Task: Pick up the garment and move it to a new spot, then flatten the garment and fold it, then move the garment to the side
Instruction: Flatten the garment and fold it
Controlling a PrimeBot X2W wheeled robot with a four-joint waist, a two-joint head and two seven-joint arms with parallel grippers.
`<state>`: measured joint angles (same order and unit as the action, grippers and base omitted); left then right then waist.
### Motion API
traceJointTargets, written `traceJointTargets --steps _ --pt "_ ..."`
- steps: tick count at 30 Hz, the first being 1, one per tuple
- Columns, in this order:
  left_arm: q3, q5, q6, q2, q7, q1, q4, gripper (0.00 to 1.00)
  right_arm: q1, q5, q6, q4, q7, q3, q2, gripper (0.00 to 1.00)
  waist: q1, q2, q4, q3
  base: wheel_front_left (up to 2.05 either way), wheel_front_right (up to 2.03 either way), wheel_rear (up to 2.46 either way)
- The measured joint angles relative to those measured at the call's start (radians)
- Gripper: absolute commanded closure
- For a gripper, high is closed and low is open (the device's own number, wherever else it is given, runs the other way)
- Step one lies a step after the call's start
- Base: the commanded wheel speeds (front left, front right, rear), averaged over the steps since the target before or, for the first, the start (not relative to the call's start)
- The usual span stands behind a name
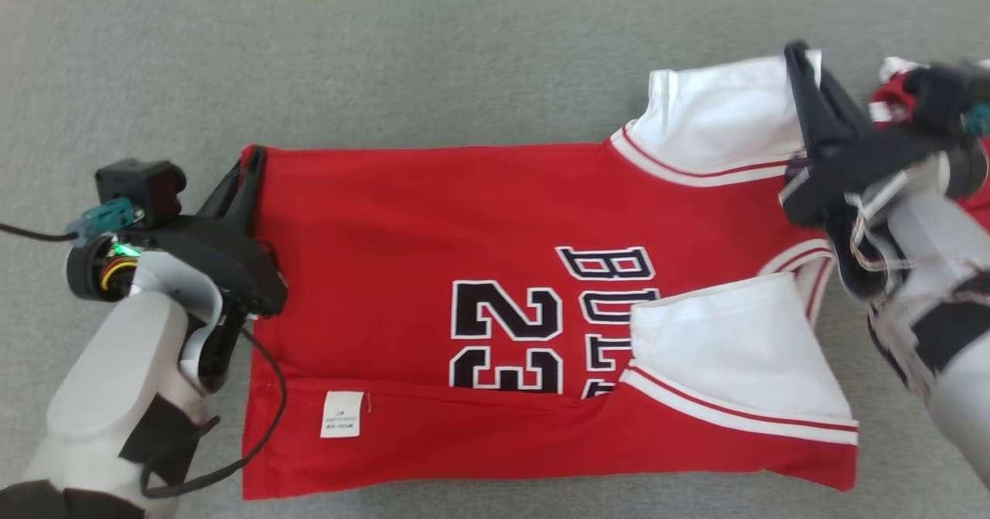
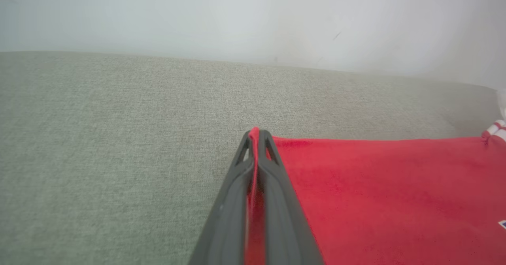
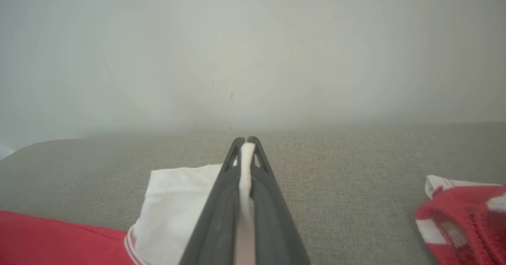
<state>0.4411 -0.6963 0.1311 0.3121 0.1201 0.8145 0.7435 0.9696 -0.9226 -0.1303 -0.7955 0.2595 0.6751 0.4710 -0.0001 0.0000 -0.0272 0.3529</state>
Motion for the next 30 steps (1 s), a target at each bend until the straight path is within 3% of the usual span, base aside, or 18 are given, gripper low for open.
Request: traceJointTargets --steps 10,15,21,30 --pt "0.089 -0.014 0.000 0.074 0.079 -0.086 -0.056 1.00 -0.322 -0.064 0.000 0.326 0.002 -0.091 0.059 1.00 0.0000 0.0000 -0.061 -0.051 0.00 0.00 0.00" --pt "0.138 0.018 0.000 0.113 0.118 -0.150 -0.113 1.00 -0.444 -0.060 0.000 0.405 0.002 -0.122 0.049 1.00 -0.0001 0.0000 -0.077 -0.075 0.00 0.00 0.00" --pt "0.120 0.031 0.000 0.138 0.139 -0.229 -0.165 1.00 -0.582 -0.050 0.000 0.471 0.004 -0.176 0.038 1.00 -0.0001 -0.0001 -0.081 -0.101 0.00 0.00 0.00" --pt "0.055 0.126 -0.003 0.120 0.142 -0.340 -0.203 1.00 -0.728 0.011 0.000 0.483 0.004 -0.213 0.015 1.00 0.0000 -0.0001 -0.069 -0.123 0.00 0.00 0.00"
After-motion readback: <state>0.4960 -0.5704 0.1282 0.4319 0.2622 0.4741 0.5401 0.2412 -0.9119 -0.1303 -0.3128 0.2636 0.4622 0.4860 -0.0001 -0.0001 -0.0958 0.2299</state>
